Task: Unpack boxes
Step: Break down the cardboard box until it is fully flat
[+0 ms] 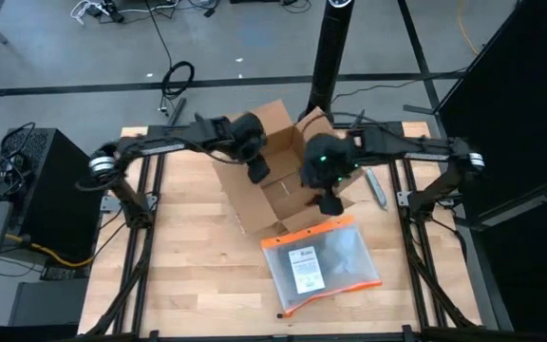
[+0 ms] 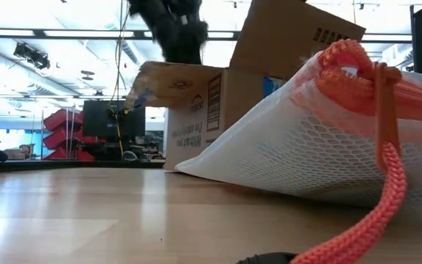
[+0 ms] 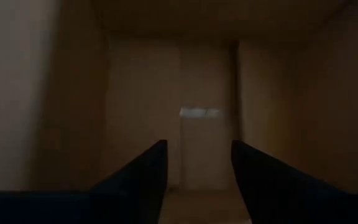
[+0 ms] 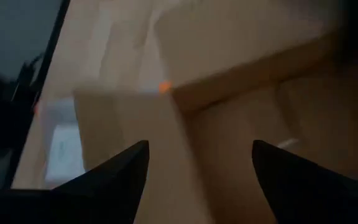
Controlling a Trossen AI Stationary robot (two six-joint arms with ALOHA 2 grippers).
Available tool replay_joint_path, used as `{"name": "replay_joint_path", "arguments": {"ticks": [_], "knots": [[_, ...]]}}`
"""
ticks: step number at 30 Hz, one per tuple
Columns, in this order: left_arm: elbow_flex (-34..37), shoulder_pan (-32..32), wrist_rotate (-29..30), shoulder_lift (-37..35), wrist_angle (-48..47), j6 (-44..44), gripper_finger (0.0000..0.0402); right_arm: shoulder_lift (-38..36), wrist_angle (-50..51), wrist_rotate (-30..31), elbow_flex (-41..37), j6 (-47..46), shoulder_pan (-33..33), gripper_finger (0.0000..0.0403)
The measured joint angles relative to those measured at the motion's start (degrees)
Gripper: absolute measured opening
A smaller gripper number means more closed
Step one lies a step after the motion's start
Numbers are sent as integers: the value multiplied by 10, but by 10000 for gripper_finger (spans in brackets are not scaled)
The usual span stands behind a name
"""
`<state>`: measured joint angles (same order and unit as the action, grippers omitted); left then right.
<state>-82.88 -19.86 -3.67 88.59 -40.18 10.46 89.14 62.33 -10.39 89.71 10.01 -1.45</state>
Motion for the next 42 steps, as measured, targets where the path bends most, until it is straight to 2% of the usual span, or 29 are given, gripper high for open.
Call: {"name": "replay_joint_path", "arguments": {"ticks": [5,10,13,18,21,35,39,42], "knots": [[-14,5,12,-57,-18,2,163,32,-15,-60,-19,30,42,252],[-18,16,53,-123,-21,24,162,70,-18,-119,-43,41,44,250],[-18,24,83,-146,-20,33,161,95,-22,-118,-62,53,37,250],[-18,35,107,-165,-21,34,162,132,-64,-51,-86,34,34,245],[-18,43,110,-168,-15,32,162,145,-73,-52,-80,13,36,204],[-18,119,129,-270,164,-41,161,79,-138,-141,48,-195,72,7],[-18,137,137,-310,184,-77,161,57,-253,-215,81,-348,119,1],[-18,145,159,-339,144,-93,161,49,-373,-284,83,-478,163,1]]}}
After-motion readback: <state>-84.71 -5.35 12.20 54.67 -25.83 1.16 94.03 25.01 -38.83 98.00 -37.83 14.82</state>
